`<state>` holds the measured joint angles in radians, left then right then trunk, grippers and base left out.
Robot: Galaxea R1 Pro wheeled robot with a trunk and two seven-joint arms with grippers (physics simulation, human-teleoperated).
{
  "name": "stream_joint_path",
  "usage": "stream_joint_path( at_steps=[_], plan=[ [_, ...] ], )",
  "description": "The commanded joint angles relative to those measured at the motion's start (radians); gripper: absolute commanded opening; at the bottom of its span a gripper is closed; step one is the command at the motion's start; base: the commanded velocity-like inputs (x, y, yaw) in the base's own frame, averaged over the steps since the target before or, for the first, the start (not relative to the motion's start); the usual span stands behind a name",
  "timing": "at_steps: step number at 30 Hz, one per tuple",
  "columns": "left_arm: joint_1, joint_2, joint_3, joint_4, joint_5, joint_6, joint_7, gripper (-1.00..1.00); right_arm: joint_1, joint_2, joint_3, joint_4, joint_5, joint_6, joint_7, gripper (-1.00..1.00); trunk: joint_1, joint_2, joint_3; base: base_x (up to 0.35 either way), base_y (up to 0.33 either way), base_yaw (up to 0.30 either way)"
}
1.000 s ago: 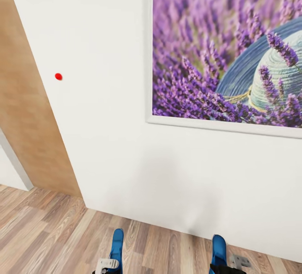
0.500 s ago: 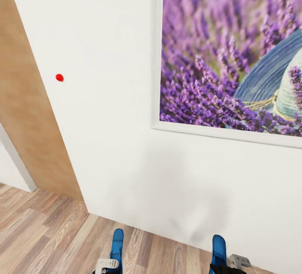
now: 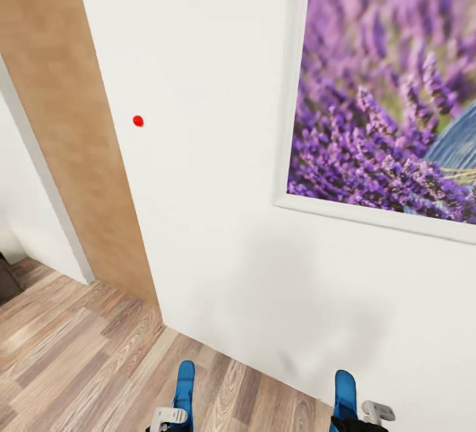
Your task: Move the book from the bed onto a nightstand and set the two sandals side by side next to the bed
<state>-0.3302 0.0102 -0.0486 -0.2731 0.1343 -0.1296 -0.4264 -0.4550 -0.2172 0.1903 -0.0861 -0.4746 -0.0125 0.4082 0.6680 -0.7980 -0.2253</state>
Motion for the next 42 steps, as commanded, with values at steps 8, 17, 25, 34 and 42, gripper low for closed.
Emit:
stream_joint_path(
  at_steps=[8, 17, 25, 34, 42],
  plan=[
    [-0.001, 0.0, -0.005, 0.002, 0.01, -0.002, -0.003, -1.0, -0.001, -0.001, 0.008, 0.0, -0.01, -0.001, 0.003, -1.0, 0.0, -0.001, -0.001, 0.288, 0.0, 0.292],
    [-0.001, 0.0, -0.005, 0.002, 0.01, -0.002, -0.003, -1.0, -0.001, -0.001, 0.007, 0.0, -0.01, -0.001, 0.003, -1.0, 0.0, -0.001, -0.001, 0.085, 0.0, 0.292],
    [-0.001, 0.0, -0.005, 0.002, 0.01, -0.002, -0.003, -1.0, -0.001, -0.001, 0.008, 0.0, -0.01, -0.001, 0.003, -1.0, 0.0, -0.001, -0.001, 0.001, 0.0, 0.292],
    [-0.001, 0.0, -0.005, 0.002, 0.01, -0.002, -0.004, -1.0, -0.001, -0.001, 0.008, 0.0, -0.01, -0.001, 0.003, -1.0, 0.0, -0.001, -0.001, 0.001, 0.0, 0.292],
    [-0.001, 0.0, -0.005, 0.002, 0.01, -0.002, -0.005, -1.0, -0.001, -0.001, 0.008, 0.0, -0.01, -0.001, 0.003, -1.0, 0.0, -0.001, -0.001, 0.202, -0.043, 0.292]
  ],
)
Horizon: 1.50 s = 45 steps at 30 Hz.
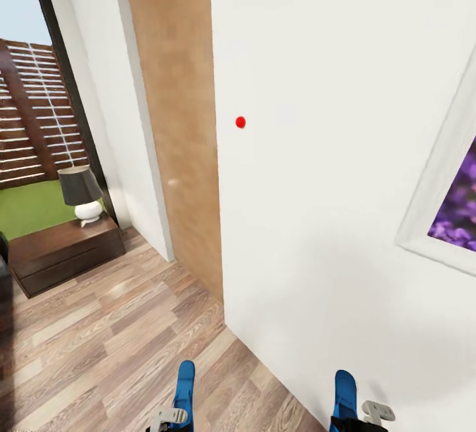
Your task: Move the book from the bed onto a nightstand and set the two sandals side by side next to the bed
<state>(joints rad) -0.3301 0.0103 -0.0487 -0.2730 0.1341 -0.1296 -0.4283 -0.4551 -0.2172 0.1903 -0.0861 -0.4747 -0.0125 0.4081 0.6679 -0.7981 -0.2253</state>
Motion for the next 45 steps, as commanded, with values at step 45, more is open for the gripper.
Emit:
stream_joint_path(
  at_steps=[45],
  plan=[
    [-0.001, 0.0, -0.005, 0.001, 0.01, -0.002, -0.003, -1.0, -0.001, -0.001, 0.008, 0.0, -0.01, -0.001, 0.002, -1.0, 0.001, -0.001, -0.001, 0.08, -0.019, 0.292]
  ],
)
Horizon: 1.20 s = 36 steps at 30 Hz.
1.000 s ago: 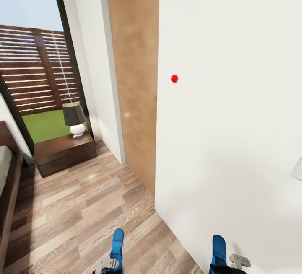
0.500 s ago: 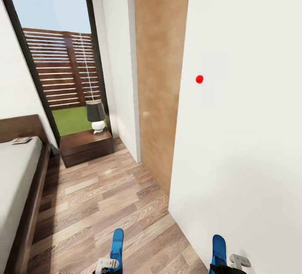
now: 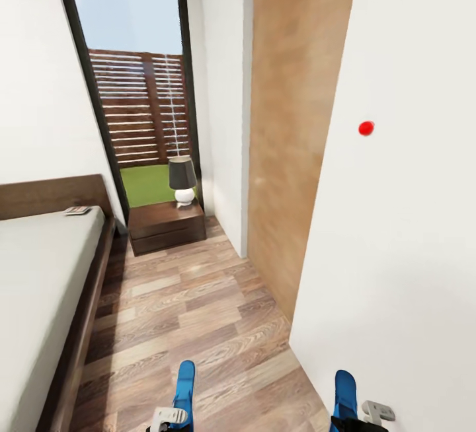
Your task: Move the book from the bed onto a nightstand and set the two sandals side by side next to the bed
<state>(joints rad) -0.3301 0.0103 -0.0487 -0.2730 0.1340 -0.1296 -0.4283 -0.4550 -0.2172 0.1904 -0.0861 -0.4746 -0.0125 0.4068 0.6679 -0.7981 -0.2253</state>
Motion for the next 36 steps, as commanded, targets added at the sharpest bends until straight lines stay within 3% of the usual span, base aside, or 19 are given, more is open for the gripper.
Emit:
stream_joint_path(
  at_steps=[1, 10, 16, 21, 36],
  plan=[
    [-0.001, 0.0, -0.005, 0.002, 0.01, -0.002, -0.003, -1.0, -0.001, -0.001, 0.007, 0.0, -0.01, -0.001, 0.003, -1.0, 0.001, -0.001, -0.001, 0.298, 0.0, 0.292],
    [-0.001, 0.0, -0.005, 0.002, 0.01, -0.002, -0.003, -1.0, -0.001, -0.001, 0.007, 0.0, -0.01, -0.001, 0.003, -1.0, 0.001, -0.001, -0.001, 0.284, 0.0, 0.292],
    [-0.001, 0.0, -0.005, 0.002, 0.01, -0.002, -0.003, -1.0, -0.001, -0.001, 0.007, 0.0, -0.01, -0.001, 0.003, -1.0, 0.001, -0.001, -0.001, 0.074, 0.0, 0.269],
    [-0.001, 0.0, -0.005, 0.002, 0.01, -0.002, -0.003, -1.0, -0.001, -0.001, 0.007, 0.0, -0.01, -0.001, 0.004, -1.0, 0.001, -0.001, -0.001, 0.099, -0.001, 0.055],
    [-0.001, 0.0, -0.005, 0.002, 0.01, -0.002, -0.003, -1.0, -0.001, -0.001, 0.007, 0.0, -0.01, -0.001, 0.004, -1.0, 0.001, -0.001, -0.001, 0.298, -0.062, 0.021]
  ],
)
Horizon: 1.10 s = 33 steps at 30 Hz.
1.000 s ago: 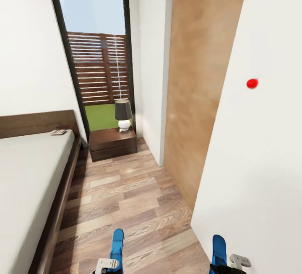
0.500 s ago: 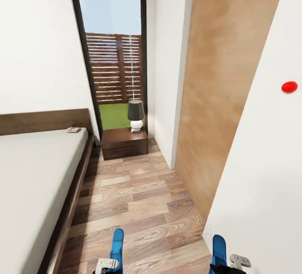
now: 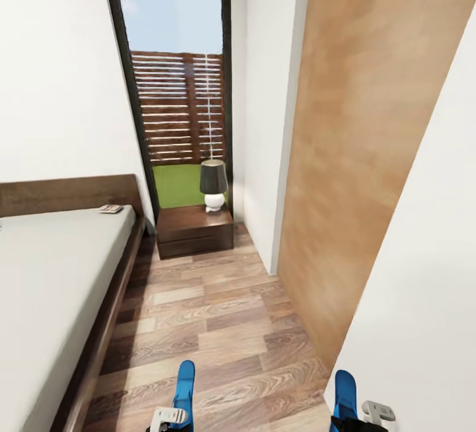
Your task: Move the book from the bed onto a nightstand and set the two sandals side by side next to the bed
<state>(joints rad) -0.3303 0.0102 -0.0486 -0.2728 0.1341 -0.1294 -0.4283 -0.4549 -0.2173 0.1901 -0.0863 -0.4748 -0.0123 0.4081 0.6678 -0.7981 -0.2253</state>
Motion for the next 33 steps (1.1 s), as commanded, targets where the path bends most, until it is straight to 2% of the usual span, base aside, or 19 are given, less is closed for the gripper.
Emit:
stream_joint_path(
  at_steps=[1, 8, 15, 33],
  plan=[
    [-0.001, 0.001, -0.005, 0.001, 0.01, -0.002, -0.003, -1.0, -0.001, -0.001, 0.008, 0.0, -0.01, -0.001, 0.004, -1.0, 0.001, -0.001, -0.001, 0.312, -0.073, 0.213],
    [-0.001, 0.001, -0.005, 0.001, 0.01, -0.002, -0.003, -1.0, -0.001, -0.001, 0.008, 0.0, -0.01, -0.002, 0.004, -1.0, 0.001, -0.001, -0.001, 0.297, -0.055, 0.21],
    [-0.001, 0.001, -0.005, 0.001, 0.01, -0.001, -0.001, -1.0, -0.001, -0.001, 0.008, 0.0, -0.01, -0.002, 0.003, -1.0, 0.001, -0.001, -0.001, 0.168, -0.003, 0.014],
    [-0.001, 0.001, -0.005, 0.001, 0.01, -0.001, -0.001, -1.0, -0.001, -0.001, 0.008, 0.0, -0.01, -0.002, 0.003, -1.0, 0.001, -0.001, -0.001, 0.322, 0.0, 0.0]
  ],
)
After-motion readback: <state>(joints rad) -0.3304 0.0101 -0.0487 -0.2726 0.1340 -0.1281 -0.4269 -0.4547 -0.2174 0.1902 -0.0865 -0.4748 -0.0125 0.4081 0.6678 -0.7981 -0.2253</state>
